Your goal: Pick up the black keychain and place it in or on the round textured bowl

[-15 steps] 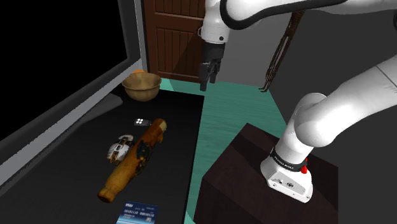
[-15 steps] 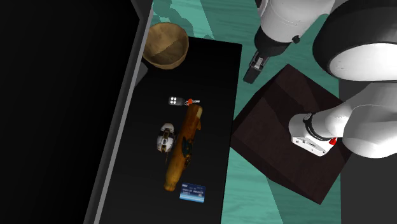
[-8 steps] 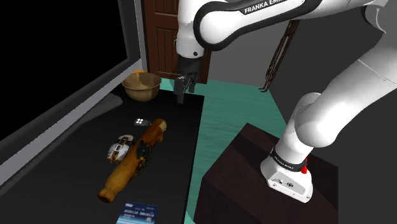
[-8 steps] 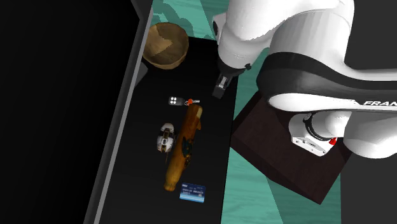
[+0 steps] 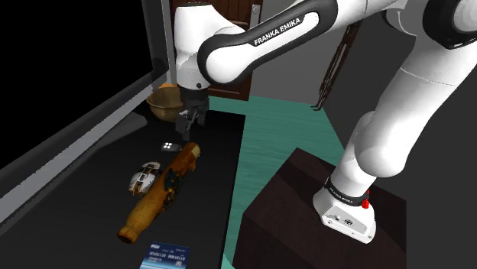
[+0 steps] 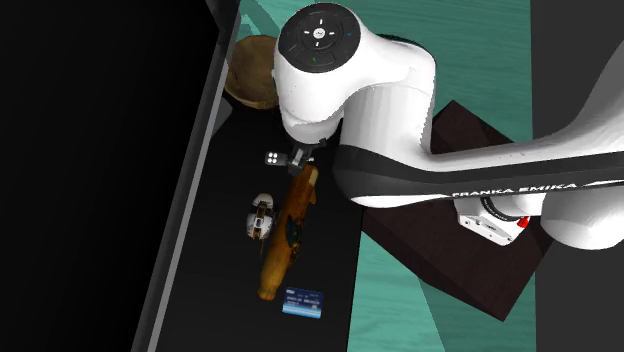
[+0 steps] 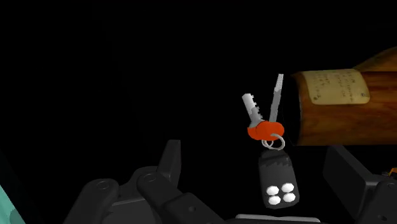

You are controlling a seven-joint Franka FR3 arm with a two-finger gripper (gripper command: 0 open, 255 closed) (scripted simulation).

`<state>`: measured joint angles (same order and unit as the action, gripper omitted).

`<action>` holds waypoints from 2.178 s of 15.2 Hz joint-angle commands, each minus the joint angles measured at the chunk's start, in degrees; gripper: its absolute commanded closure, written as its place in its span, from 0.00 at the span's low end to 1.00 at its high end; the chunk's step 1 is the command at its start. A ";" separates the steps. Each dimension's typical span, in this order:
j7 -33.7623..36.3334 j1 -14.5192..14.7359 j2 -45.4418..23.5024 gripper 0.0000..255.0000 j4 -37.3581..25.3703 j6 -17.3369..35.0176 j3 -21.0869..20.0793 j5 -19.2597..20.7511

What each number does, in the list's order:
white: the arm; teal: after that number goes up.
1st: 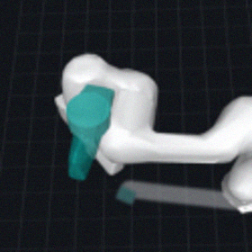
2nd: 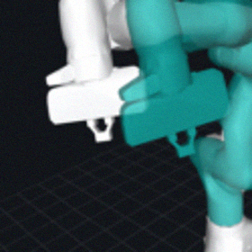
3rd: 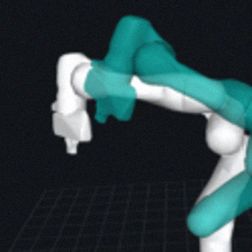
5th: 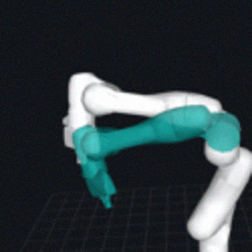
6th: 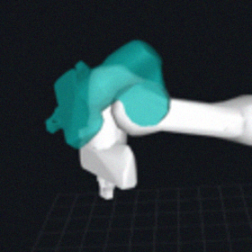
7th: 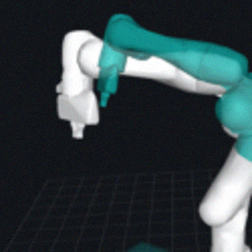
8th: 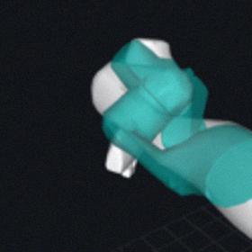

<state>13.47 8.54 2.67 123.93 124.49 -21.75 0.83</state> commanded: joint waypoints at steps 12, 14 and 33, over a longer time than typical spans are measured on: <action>6.76 2.30 -12.41 0.00 -4.68 7.35 -1.23 8.53; 6.77 2.30 -12.42 0.00 -4.68 7.35 -1.23 8.54; 5.87 2.07 -10.74 1.00 -5.94 4.61 -1.51 7.38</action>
<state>19.61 10.68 -8.42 118.42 129.90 -23.24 8.48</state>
